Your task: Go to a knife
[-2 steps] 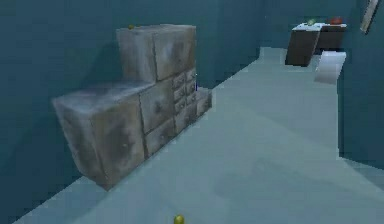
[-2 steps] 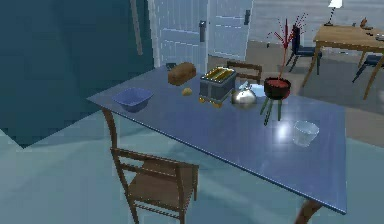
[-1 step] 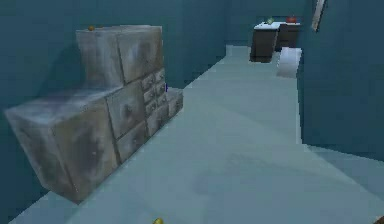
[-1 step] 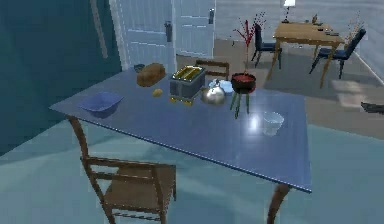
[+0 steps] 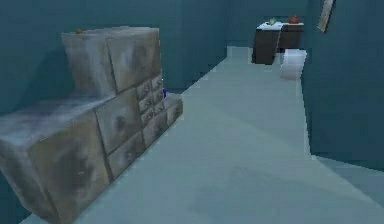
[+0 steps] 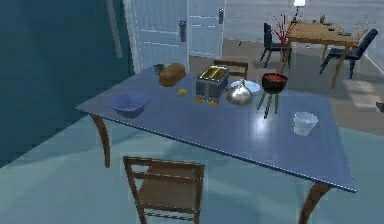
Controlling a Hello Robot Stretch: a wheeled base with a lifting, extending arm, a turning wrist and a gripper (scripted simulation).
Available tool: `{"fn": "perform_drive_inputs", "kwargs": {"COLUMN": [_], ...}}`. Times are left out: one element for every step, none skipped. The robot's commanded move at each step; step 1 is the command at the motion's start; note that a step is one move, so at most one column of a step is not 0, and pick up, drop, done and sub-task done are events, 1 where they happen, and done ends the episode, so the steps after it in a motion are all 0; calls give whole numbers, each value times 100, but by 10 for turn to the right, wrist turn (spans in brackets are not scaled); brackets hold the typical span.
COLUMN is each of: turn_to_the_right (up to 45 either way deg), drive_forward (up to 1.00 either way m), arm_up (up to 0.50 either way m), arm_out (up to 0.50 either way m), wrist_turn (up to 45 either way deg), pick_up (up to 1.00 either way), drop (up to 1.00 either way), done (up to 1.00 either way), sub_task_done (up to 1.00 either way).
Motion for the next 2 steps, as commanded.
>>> {"fn": "perform_drive_inputs", "kwargs": {"turn_to_the_right": [150, 0], "drive_forward": [0, 100], "arm_up": [0, 0], "arm_out": [0, 0], "wrist_turn": [0, 0], "pick_up": [0, 0], "drop": [0, 0], "done": [0, 0], "sub_task_done": [0, 0]}}
